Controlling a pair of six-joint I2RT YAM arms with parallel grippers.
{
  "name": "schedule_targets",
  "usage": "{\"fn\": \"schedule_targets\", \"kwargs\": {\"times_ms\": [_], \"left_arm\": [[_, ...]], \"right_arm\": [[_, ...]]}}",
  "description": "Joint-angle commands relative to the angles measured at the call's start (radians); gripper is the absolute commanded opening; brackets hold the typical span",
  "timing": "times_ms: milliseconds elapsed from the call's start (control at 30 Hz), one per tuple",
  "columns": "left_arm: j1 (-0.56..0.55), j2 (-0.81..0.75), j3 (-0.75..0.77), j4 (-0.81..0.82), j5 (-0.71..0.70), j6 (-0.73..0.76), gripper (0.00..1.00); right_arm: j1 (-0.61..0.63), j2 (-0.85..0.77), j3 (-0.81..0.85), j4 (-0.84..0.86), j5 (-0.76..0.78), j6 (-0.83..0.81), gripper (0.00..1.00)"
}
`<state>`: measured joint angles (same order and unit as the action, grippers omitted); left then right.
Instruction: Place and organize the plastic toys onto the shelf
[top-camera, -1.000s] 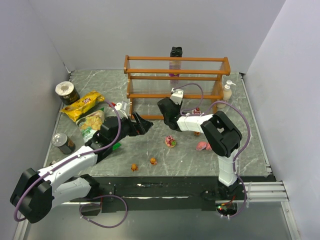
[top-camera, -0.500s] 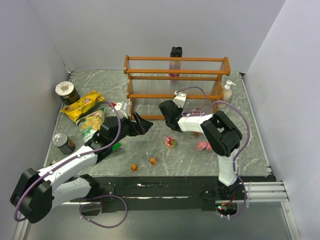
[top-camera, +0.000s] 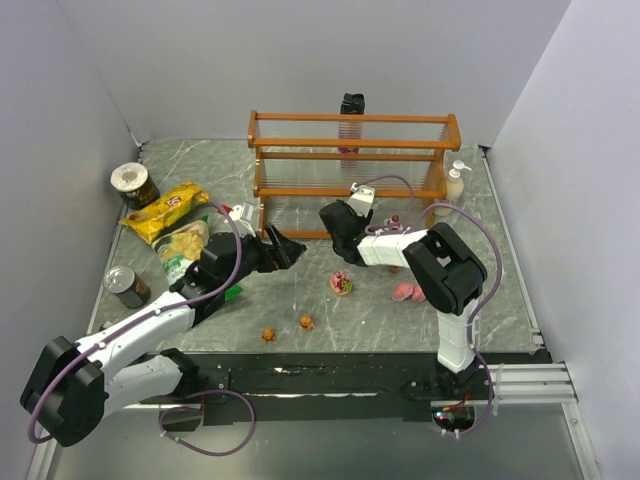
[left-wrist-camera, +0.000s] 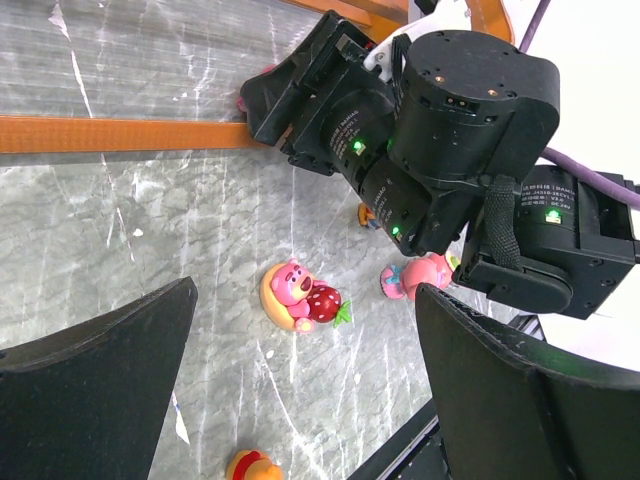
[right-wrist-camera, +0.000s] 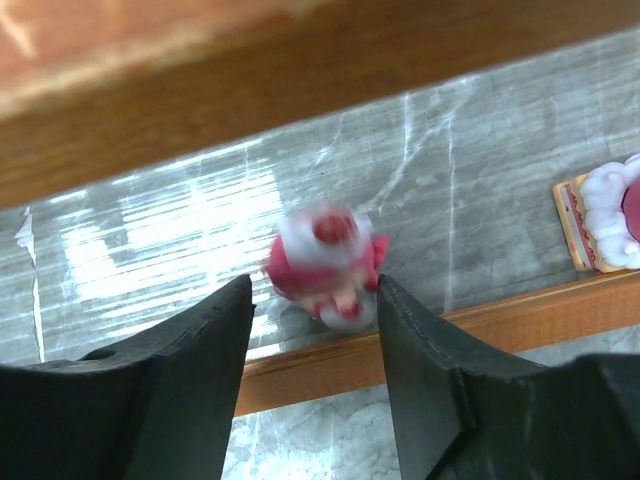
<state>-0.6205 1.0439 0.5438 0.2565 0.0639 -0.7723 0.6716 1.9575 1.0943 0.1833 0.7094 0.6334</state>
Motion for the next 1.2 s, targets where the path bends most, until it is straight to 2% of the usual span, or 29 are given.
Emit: {"fn": "schedule_targets", "kwargs": {"times_ms": [0, 767, 1067, 1167], "left_arm": [[0.007, -0.013, -0.005, 0.018, 0.016, 0.002, 0.96], [0.005, -0.016, -0.004, 0.013, 0.016, -0.007, 0.96], [0.005, -0.039, -0.002, -0.034, 0.004, -0.007, 0.96], [0.005, -0.059, -0.01, -0.045, -0.004, -0.012, 0.96]], "right_arm": [[0.0, -0.025, -0.04, -0.09, -0.027, 0.02, 0.61], [0.022, -0.173, -0.112, -0.079, -0.059, 0.008, 0.79], [0.065, -0.364, -0.227, -0.123, -0.109, -0.015, 0.81], [0.066, -0.46, -0.287, -0.128, -0.218, -0.052, 0.79]]}}
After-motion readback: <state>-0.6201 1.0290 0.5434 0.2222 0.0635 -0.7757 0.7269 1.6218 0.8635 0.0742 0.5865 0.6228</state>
